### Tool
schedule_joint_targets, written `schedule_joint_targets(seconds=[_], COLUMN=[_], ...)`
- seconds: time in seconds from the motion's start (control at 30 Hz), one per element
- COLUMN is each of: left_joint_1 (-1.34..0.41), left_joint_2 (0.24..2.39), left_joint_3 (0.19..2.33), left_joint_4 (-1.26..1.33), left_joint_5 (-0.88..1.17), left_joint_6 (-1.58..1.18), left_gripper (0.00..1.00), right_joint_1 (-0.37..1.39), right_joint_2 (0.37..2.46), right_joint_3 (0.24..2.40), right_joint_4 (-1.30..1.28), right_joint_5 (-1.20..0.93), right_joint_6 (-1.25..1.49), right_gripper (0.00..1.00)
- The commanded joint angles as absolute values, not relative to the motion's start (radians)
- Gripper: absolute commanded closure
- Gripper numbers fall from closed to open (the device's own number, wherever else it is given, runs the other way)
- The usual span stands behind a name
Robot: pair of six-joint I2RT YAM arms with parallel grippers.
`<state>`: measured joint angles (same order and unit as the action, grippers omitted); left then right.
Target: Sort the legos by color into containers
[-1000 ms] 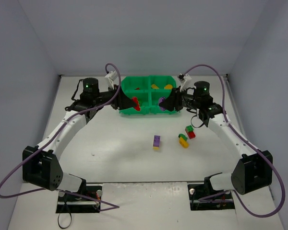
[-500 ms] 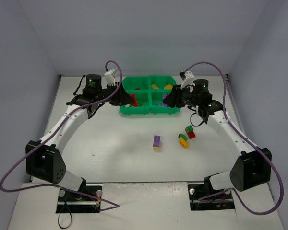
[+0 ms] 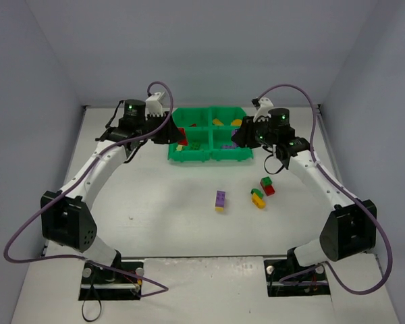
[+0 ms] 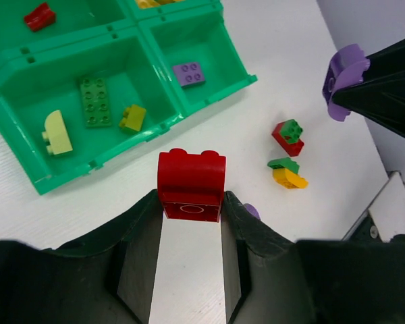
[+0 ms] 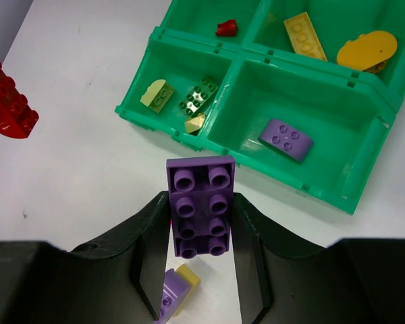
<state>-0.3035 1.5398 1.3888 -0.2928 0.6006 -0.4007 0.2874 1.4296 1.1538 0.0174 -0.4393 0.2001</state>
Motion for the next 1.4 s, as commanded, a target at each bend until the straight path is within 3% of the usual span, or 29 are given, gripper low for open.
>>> schedule_joint_targets(seconds=[0.0, 0.37, 0.77, 1.37], left_joint_1=[-0.296, -0.296, -0.299, -0.301], left_joint_2=[1.532, 1.517, 1.618, 1.605], left_joint_3=[1.462, 1.485, 1.548, 1.589], left_joint_4=[-0.302, -0.396, -0.377, -0.413], left_joint_5=[0.523, 0.342, 0.359, 0.347], left_joint_6=[-0.347, -0.292, -0.301, -0.342], left_gripper=[1.0, 1.0, 1.0, 1.0], right_joint_1=[0.279, 0.276, 0.276, 0.275], right_joint_2=[1.448, 1.44, 1.546, 1.601], right_joint_3=[1.219, 1.164, 1.25, 1.313], right_joint_4=[0.054, 0.12, 0.124, 0.126], right_joint_5=[-0.407, -0.356, -0.347, -0.368], right_joint_6=[0.163, 0.224, 0.261, 0.224], right_gripper=[1.0, 1.0, 1.0, 1.0])
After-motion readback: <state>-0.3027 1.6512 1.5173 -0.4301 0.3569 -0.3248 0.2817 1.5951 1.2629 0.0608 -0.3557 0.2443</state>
